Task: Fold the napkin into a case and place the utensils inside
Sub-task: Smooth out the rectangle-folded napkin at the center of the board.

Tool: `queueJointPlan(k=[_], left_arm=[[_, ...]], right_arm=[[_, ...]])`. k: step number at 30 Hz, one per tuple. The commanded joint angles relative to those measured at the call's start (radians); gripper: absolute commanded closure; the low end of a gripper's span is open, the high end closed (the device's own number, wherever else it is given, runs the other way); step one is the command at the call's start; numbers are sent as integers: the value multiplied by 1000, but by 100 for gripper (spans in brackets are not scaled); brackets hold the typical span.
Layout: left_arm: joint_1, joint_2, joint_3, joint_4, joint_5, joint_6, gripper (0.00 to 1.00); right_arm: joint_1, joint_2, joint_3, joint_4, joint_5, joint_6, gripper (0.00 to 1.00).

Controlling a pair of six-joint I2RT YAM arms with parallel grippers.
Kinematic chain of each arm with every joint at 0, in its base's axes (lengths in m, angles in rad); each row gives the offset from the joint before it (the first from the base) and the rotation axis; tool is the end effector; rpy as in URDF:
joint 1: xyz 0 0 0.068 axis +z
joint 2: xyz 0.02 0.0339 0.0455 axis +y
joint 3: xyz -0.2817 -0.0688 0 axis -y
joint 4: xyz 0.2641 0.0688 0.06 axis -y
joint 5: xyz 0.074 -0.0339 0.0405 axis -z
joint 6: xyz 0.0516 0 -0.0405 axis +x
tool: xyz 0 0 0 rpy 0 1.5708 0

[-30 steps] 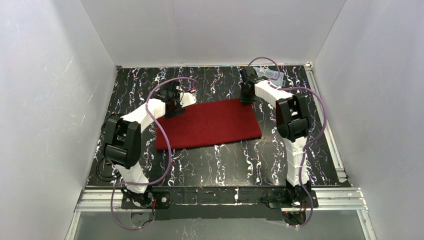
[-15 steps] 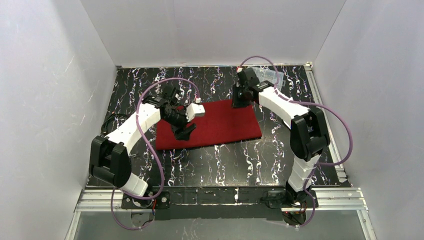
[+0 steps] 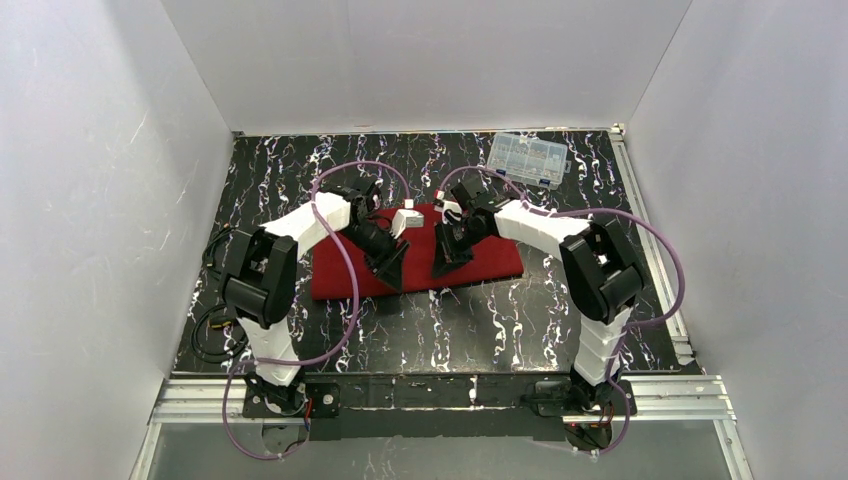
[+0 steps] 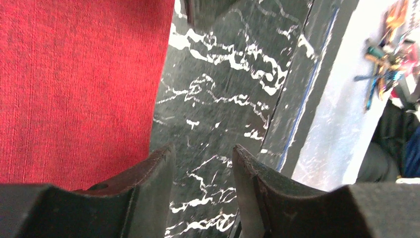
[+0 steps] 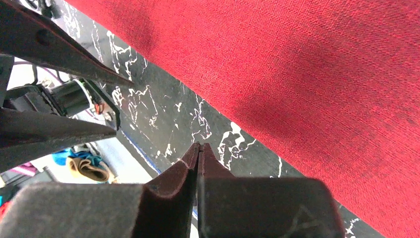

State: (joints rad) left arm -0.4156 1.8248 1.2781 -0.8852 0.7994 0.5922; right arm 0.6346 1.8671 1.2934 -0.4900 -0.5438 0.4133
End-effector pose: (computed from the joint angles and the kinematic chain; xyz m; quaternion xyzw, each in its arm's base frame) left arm 0.3170 -0.1803 0.1912 0.4674 0.7917 -0.3811 0.0979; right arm 0.3176 0.2670 0.1867 -0.1699 0.9193 0.3460 0.0791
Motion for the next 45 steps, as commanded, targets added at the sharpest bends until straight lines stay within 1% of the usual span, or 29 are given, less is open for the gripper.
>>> queueJointPlan(k=[1,5,8,12,16,19,24,28,34,40,42,45], left_arm=[[1,23,44,54,125,-149,57],[1,48,33,157,124,-227,58],[-10,84,40,185,124,-260,59],[-25,127,43,209,110,-270,60],[-30,160,50,216,100,-279,61],[-31,170,41,215,73,-273,62],[-38,169,20,219,-12,-248,63],[-45,169,23,215,-37,-245,63],[-56,179,32,205,-67,-243,61],[-57,181,39,187,-88,-240,61],[-57,161,57,171,-73,-247,60],[-57,108,78,163,-9,-282,56]], right_arm=[[-10,62,10,18,-128,-15,92],[-27,127,14,32,-179,-8,97],[-46,158,11,48,-209,4,99],[-67,165,-14,87,-226,31,99],[-79,184,-42,91,-233,26,99],[-87,187,-66,108,-271,41,99],[-90,146,-15,96,-278,57,99],[-91,144,15,116,-266,98,99],[-91,207,14,195,-255,177,99],[-97,275,20,135,-176,143,99],[-103,288,8,126,-141,138,99],[-114,301,-7,125,-115,132,99]])
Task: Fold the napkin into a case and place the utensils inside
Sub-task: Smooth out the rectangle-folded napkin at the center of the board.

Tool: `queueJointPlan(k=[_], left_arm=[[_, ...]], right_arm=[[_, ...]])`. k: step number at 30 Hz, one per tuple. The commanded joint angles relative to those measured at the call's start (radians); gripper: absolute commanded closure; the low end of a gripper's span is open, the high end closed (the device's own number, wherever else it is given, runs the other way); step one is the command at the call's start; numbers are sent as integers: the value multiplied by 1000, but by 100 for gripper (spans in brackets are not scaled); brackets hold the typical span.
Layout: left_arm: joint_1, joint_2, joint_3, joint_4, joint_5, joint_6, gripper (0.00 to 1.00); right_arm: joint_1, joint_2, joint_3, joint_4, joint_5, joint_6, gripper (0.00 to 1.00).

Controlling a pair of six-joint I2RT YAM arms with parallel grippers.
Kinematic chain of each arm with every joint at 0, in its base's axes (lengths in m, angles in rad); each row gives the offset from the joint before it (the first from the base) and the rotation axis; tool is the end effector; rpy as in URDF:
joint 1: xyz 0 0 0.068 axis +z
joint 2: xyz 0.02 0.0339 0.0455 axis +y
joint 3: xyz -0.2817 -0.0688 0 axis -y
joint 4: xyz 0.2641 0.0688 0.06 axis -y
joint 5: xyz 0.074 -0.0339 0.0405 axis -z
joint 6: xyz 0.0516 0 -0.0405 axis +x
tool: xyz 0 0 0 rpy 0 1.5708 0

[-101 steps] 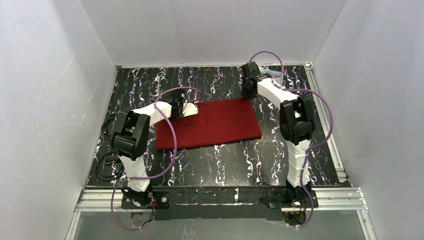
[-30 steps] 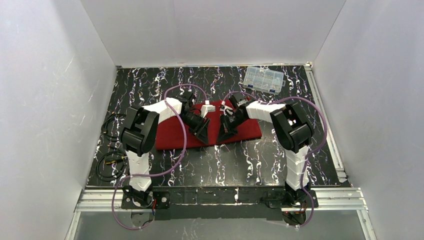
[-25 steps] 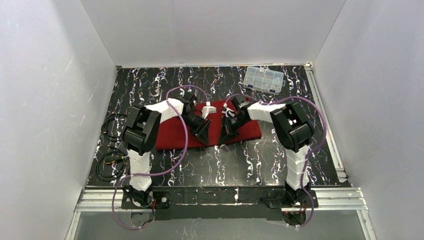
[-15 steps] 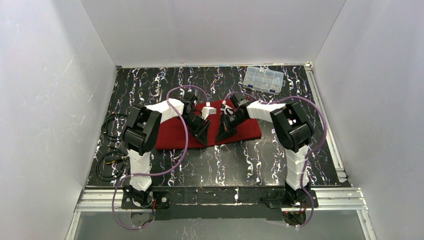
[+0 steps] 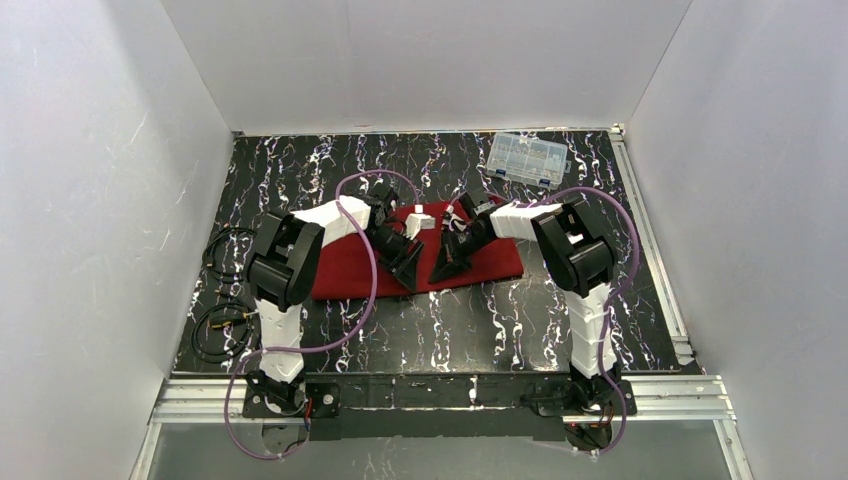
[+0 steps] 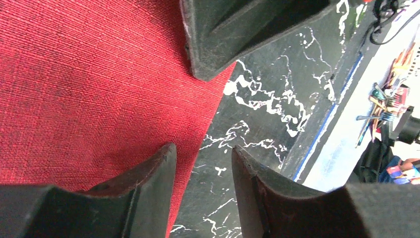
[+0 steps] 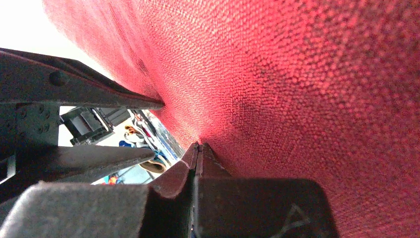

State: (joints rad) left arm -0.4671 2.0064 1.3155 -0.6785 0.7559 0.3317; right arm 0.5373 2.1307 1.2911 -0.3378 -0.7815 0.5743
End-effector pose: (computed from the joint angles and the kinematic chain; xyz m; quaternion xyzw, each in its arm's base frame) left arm 0.3438 -0.2131 0.1375 0.3938 0.8375 -0.3726 0.0684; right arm 0.3534 0.2529 0.0935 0.0576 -0.9080 -0.4127 0.0436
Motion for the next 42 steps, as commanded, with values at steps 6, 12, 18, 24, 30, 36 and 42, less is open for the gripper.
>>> queueJointPlan(k=[6,12,18,24,30,36,42], left_arm=[[-6,-54,79,-32,222,-146,54],[-5,63,91,-29,273,-218,55],[-1,143,102,-81,251,-235,58],[16,179,142,-232,106,-144,60],[79,140,124,-370,1,-22,60],[204,170,107,-519,-6,87,60],[309,197,79,-596,-21,149,60]], right_arm=[[-18,39,-15,-30,151,-31,99],[-18,34,-29,-29,167,-34,99],[-18,18,-51,-16,184,-29,99],[-18,5,-54,-15,205,-22,99],[-18,-6,-61,-9,216,-12,99],[-20,-20,-61,-18,232,-17,99],[-24,-34,-71,-26,247,-19,99]])
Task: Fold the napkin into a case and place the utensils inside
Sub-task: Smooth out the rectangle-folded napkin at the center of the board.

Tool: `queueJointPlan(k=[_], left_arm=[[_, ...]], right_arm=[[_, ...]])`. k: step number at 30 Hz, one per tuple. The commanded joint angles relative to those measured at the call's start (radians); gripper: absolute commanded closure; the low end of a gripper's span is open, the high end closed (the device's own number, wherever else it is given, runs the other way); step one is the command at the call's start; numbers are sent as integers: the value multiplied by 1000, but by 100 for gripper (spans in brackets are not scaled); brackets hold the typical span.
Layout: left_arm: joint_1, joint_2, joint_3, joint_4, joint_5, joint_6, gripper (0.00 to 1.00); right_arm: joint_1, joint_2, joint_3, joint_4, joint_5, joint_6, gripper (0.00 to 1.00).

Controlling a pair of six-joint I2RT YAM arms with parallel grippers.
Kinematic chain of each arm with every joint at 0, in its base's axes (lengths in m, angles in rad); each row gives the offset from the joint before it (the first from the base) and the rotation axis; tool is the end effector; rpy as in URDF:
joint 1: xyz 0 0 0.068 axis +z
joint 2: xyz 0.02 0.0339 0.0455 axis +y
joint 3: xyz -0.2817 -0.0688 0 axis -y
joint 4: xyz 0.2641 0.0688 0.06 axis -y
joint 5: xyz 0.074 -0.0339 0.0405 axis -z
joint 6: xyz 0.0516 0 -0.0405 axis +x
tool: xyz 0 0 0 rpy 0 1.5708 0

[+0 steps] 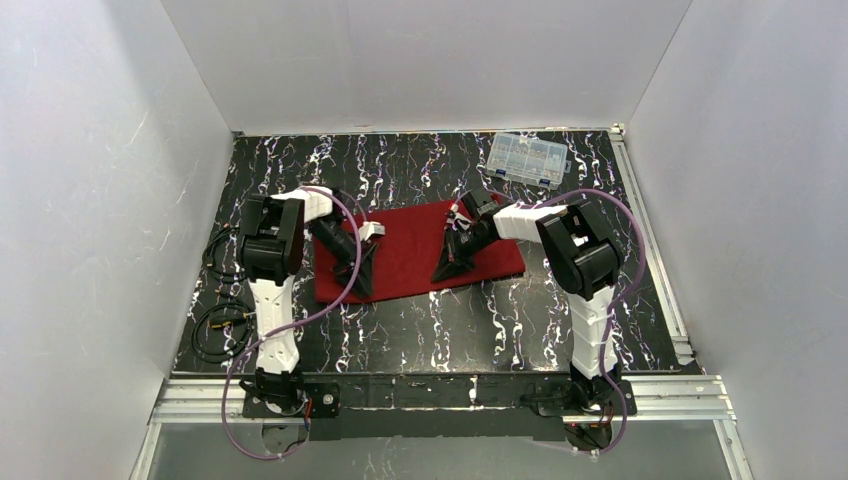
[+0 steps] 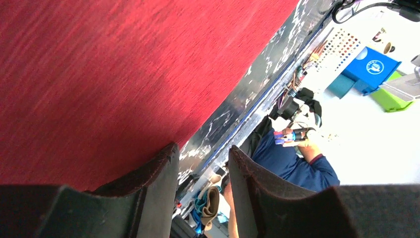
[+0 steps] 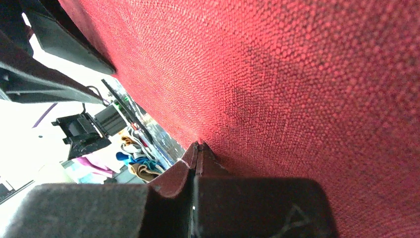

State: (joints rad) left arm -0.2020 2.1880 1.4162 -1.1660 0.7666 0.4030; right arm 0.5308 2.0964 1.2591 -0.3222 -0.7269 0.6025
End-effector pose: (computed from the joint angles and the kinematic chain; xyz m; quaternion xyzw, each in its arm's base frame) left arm 0.3595 -0.1102 0.0983 -0.2065 -0.8908 0.3828 0.1315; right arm 0.3515 0.2461 0.0980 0.0398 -0.9170 -0.3961 0.0258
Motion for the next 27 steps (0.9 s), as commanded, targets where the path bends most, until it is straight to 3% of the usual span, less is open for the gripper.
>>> queueJointPlan(k=[1,17,27], left_arm=[[53,16,-33,-115,-47,89,60],[228,-81,-107,-147,-315,239,61],[323,-95,-96,-178,-366,289,63]], right_arm=[[-18,-3,-38,-43,194,-48,99],[-19,-18,-39,-40,203,-37,99],[-18,-26,-43,-31,197,-32,99]])
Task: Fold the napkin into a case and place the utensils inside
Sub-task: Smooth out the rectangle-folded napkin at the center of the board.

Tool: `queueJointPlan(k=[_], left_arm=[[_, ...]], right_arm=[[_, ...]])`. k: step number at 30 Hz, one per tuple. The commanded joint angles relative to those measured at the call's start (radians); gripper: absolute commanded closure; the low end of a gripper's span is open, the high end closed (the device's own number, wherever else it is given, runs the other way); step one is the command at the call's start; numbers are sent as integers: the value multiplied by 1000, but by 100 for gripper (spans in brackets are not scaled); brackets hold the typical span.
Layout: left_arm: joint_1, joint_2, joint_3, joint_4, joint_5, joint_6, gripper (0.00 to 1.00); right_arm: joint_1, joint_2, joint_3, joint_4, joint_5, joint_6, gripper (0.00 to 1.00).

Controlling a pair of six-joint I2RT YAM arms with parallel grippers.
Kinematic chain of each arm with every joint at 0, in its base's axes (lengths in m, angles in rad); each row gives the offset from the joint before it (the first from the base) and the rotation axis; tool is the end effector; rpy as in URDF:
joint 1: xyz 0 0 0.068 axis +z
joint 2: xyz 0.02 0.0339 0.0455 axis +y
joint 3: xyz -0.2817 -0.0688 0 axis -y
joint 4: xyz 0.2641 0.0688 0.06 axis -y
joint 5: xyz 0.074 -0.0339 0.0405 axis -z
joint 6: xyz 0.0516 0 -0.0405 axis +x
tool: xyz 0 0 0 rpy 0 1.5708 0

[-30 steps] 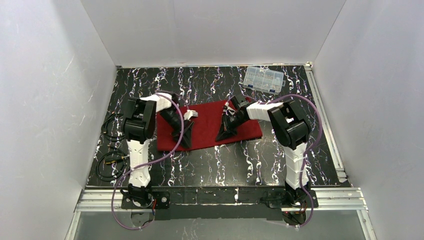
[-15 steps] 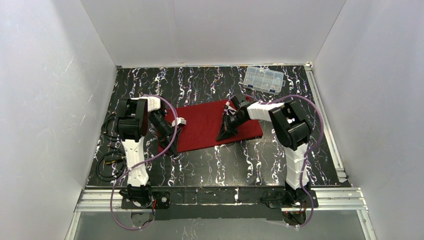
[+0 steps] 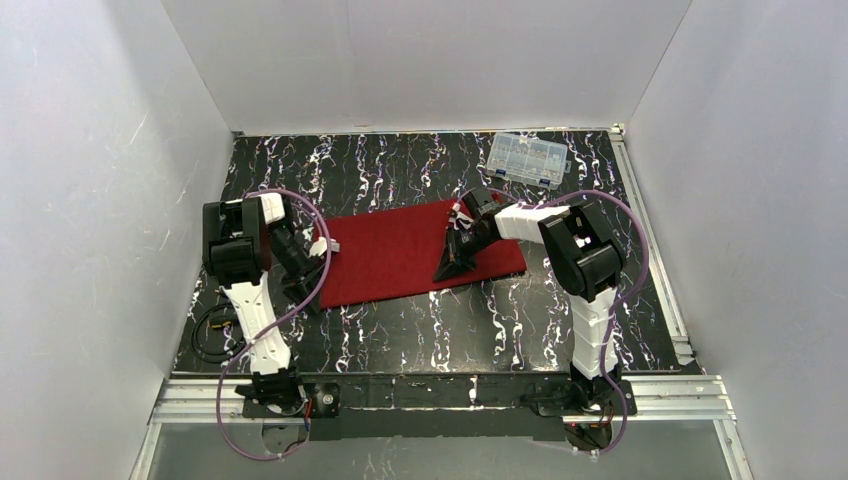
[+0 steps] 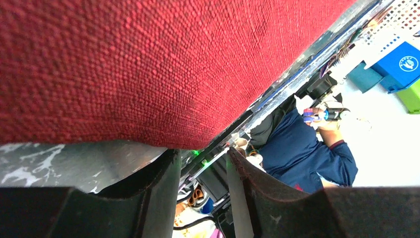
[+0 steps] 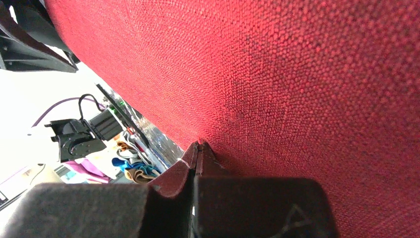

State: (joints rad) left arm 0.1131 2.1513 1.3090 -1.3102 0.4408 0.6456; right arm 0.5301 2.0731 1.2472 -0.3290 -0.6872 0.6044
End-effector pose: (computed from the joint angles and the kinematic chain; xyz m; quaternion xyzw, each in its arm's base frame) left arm 0.3292 0.0152 0.0911 -0.1855 -0.9184 0.2982 0.1824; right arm 0.3499 0.2430 0.1027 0.0353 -0.9232 -0.3824 0.0132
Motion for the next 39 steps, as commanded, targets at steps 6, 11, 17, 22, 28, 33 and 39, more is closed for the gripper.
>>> queueJointPlan(k=[6,11,17,22,28,33,39], left_arm=[[3,-160,189,-215,88,63,63],[-77,-237,267,-205,165,-25,63],[-265,-217,156,23,100,-127,64],[-271,-181,67,114,-10,-102,65],[-271,-186,-7,170,-47,-78,65],[-271,-180,-44,216,-111,-75,65],[-271,-193,-76,261,-158,-75,64]], right_arm=[[-10,-12,-23,-20,151,-32,99],[-10,-17,-16,-20,146,-28,99],[-6,-51,8,-17,122,-27,99],[-5,-73,56,-84,117,-69,99],[18,-84,79,-97,55,-76,92],[55,-89,143,-154,14,-114,73],[96,-23,194,-238,-29,-172,82]])
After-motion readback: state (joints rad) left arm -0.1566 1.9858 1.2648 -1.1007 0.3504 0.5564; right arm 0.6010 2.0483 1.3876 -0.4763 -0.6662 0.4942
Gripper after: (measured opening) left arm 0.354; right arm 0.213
